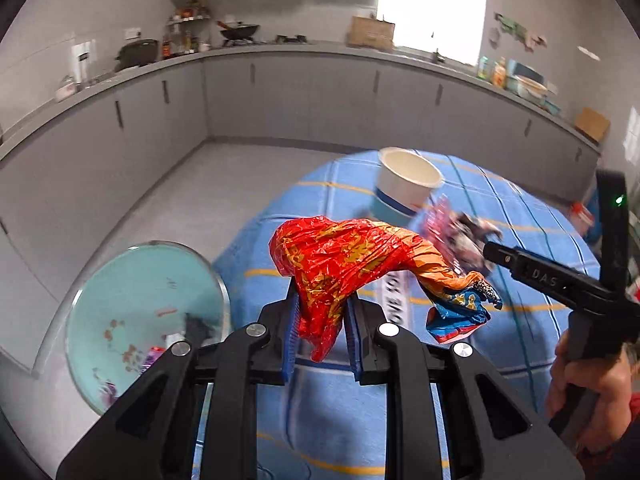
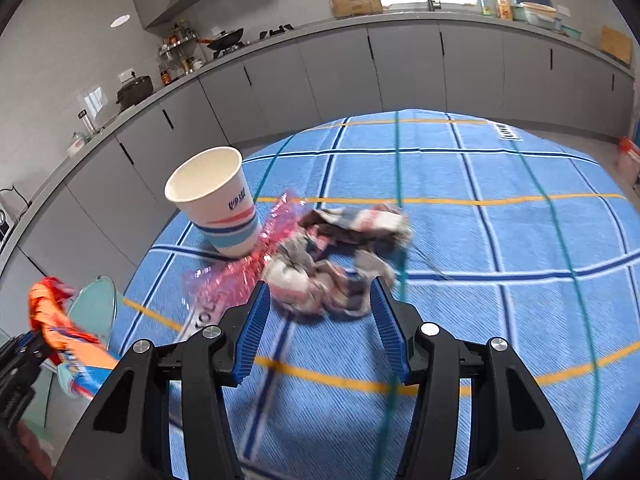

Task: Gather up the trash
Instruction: 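Grasp the red-orange printed bag with the left tool while the right tool grasps the checked cloth, then carry the red bag and checked cloth over the teal bucket and open both tools, then move both open tools back toward the paper cup and pink bag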

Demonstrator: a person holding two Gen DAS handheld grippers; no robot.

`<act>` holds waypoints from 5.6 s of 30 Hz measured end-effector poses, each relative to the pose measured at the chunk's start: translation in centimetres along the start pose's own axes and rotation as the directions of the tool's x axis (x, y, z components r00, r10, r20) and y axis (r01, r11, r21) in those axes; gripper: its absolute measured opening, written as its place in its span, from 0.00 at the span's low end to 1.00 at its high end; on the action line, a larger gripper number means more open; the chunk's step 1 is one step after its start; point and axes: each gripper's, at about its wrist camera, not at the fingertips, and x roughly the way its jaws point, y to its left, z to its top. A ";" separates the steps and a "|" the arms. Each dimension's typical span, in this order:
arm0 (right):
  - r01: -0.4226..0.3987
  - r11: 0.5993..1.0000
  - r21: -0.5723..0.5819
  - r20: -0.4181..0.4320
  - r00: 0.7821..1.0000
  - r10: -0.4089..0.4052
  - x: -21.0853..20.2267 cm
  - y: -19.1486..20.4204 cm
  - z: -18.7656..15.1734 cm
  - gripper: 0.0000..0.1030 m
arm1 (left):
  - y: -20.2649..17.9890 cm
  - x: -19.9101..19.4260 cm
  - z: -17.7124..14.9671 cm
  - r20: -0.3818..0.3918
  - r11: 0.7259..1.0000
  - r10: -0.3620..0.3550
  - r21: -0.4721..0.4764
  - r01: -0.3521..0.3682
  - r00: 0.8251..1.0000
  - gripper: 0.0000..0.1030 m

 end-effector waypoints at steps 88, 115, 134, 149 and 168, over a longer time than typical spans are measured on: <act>-0.392 0.878 -0.274 -0.176 0.918 0.355 1.8 27.8 -7.7 0.41 | 19.7 2.0 -5.9 -0.182 0.901 0.348 -0.208 -0.382 0.920 0.44; -0.247 0.963 -0.108 0.033 0.967 0.252 -3.9 16.3 -4.9 0.46 | 10.5 -2.6 -2.4 -0.033 0.933 0.329 -0.141 -0.331 0.944 0.85; -0.112 0.993 0.040 0.095 0.990 0.108 -6.7 5.7 -4.7 0.46 | 1.5 -1.3 -3.3 -0.044 0.979 0.203 -0.017 -0.204 0.978 0.85; -0.061 0.993 0.101 0.106 0.993 0.050 -7.4 0.7 -4.7 0.46 | -2.8 0.1 -3.5 -0.065 0.986 0.163 0.047 -0.160 0.984 0.85; 0.018 0.995 0.096 0.088 0.996 -0.027 -7.2 -2.1 -5.1 0.48 | -6.3 2.3 -3.9 -0.103 0.995 0.056 0.083 -0.048 0.993 0.86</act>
